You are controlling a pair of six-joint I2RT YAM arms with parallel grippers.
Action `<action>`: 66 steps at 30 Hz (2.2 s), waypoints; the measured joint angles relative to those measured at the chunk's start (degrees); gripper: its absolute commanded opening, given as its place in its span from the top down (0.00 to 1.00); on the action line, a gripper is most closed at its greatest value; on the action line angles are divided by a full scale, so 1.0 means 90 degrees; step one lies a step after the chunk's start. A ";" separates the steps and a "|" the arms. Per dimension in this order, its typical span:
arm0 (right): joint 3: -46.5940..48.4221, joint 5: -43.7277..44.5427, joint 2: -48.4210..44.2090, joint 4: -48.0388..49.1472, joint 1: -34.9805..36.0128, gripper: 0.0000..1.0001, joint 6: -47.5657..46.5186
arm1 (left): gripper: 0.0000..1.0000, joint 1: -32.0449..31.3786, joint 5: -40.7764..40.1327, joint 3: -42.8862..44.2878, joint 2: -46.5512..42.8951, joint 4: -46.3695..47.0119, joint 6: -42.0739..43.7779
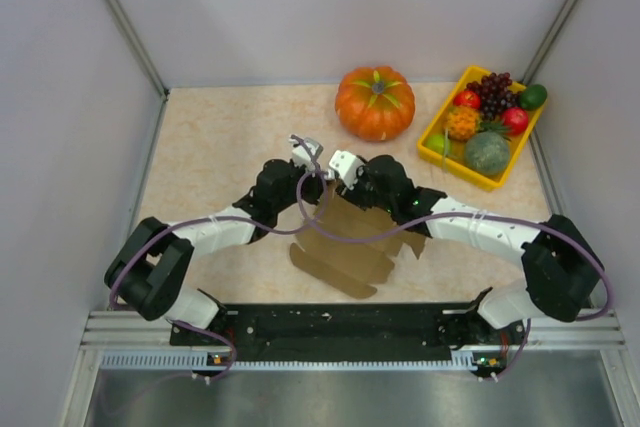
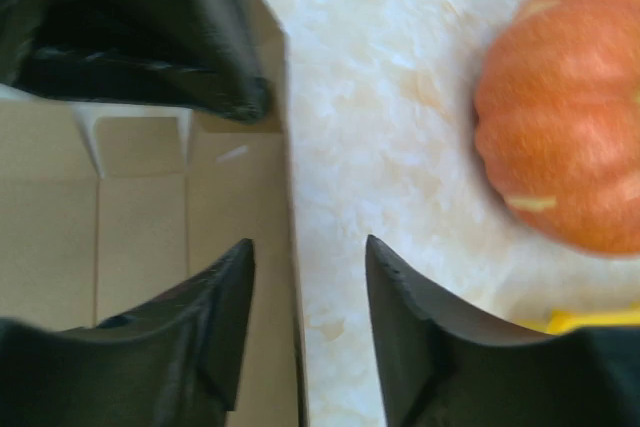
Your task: Fold the paper box
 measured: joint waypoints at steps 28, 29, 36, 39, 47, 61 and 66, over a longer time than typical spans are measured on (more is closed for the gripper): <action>-0.0058 0.1205 -0.1236 -0.1826 0.0015 0.37 1.4399 | 1.00 -0.0607 -0.3062 -0.1100 -0.0585 0.1105 -0.0967; -0.0058 0.1263 -0.1110 -0.1766 0.0015 0.38 1.4649 | 1.00 -0.0612 -0.3118 -0.1154 -0.0593 0.1163 -0.1003; 0.0010 0.1503 -0.0597 -0.1525 0.0015 0.48 1.5579 | 1.00 -0.0612 -0.3276 -0.1268 -0.0661 0.1396 -0.1175; 0.0131 0.1537 -0.0396 -0.1491 0.0015 0.49 1.5727 | 1.00 -0.0617 -0.3368 -0.1343 -0.0726 0.1489 -0.1277; 0.0449 0.1695 0.0010 -0.1477 0.0015 0.60 1.5849 | 1.00 -0.0658 -0.3546 -0.1479 -0.0772 0.1632 -0.1450; 0.0165 0.1819 0.0231 -0.0947 -0.0012 1.00 1.5922 | 0.40 -0.0680 -0.3468 -0.1591 -0.0942 0.1530 -0.1479; -0.0906 0.1843 0.0053 0.0078 -0.0061 1.00 1.5880 | 0.36 -0.0600 -0.2880 -0.1659 -0.2137 0.0423 -0.1763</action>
